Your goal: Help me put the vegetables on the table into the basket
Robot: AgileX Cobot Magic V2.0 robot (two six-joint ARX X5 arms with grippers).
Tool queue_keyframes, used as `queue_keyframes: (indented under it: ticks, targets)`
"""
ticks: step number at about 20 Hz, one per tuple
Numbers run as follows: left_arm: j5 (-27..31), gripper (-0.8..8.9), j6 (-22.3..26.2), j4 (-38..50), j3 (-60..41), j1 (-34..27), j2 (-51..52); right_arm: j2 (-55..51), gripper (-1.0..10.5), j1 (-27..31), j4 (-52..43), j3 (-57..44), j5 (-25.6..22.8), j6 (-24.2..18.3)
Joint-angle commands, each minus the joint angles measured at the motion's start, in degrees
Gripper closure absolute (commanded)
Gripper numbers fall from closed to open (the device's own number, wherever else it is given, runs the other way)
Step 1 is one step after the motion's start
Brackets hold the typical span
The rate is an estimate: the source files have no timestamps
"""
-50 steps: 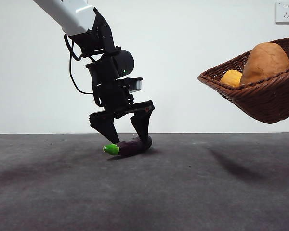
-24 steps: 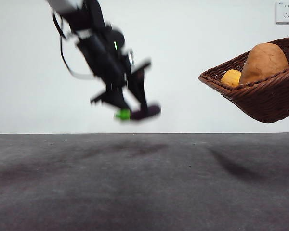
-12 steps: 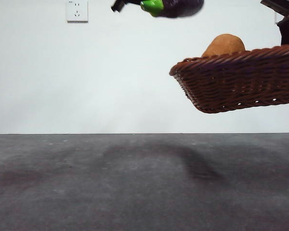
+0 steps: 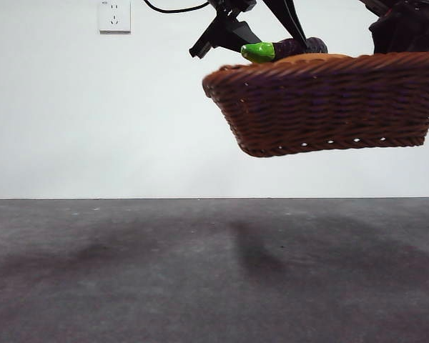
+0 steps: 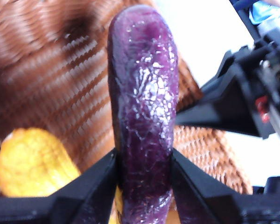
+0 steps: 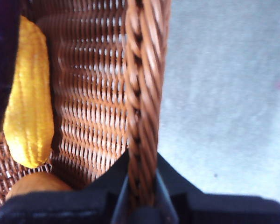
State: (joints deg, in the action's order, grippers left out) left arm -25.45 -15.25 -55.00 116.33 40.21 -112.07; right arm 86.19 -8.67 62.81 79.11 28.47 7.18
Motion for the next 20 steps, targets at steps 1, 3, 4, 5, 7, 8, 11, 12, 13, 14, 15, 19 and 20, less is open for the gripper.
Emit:
queue_keyframes:
  ticks: [1,3,4,5,7,8,11,12,13,14,15,19,20]
  targets:
    - [0.0,7.24,-2.6,0.3,-0.3,0.2,-0.5,0.2,9.5,-0.4,-1.4,-0.2,3.1,0.8]
    - [0.0,4.75,-2.8,0.5,-0.3,0.2,-0.5,0.2,9.5,-0.4,-2.2,-0.2,5.5,0.8]
    - [-0.1,3.98,-3.4,0.8,-0.3,0.2,-0.5,0.2,9.5,-0.4,-2.3,-0.2,6.0,0.8]
    - [-0.1,3.69,-4.3,1.5,-0.3,0.2,-0.5,0.2,9.5,-0.4,-2.3,-0.2,6.0,0.8]
    - [-0.2,3.67,-6.1,3.3,-0.3,0.2,-0.5,0.2,9.5,-0.4,-1.9,-0.2,6.0,0.8]
    - [-0.2,3.67,-6.6,4.4,-0.3,0.2,-0.5,0.2,9.5,-0.4,-1.9,-0.2,5.9,0.7]
    - [-0.2,3.69,-5.3,5.6,-0.3,-1.8,2.4,0.2,9.5,-0.3,-2.0,-0.2,1.3,0.7]
    - [-0.2,3.73,-3.3,5.3,-0.3,-2.7,4.5,0.2,9.5,-0.1,-2.1,-0.2,-0.5,0.3]
    - [-0.2,3.77,-0.4,4.6,-0.3,-3.6,7.0,0.2,9.5,0.6,-2.3,-0.2,-1.3,0.1]
    - [0.1,4.17,2.5,2.3,-0.3,-4.2,10.0,0.2,9.5,1.0,-3.0,-0.3,-1.3,0.1]
    - [0.8,5.89,6.3,-1.0,-0.3,-4.8,13.0,0.3,9.5,1.6,-3.7,-0.3,-1.4,0.1]
    - [9.1,8.18,20.3,-19.7,-0.3,-5.0,24.6,2.9,9.6,4.9,-6.1,-0.2,-1.4,-1.0]
    - [9.2,8.18,20.7,-20.7,-0.4,-5.0,27.1,4.6,9.6,5.6,-6.6,-0.1,-1.4,-1.8]
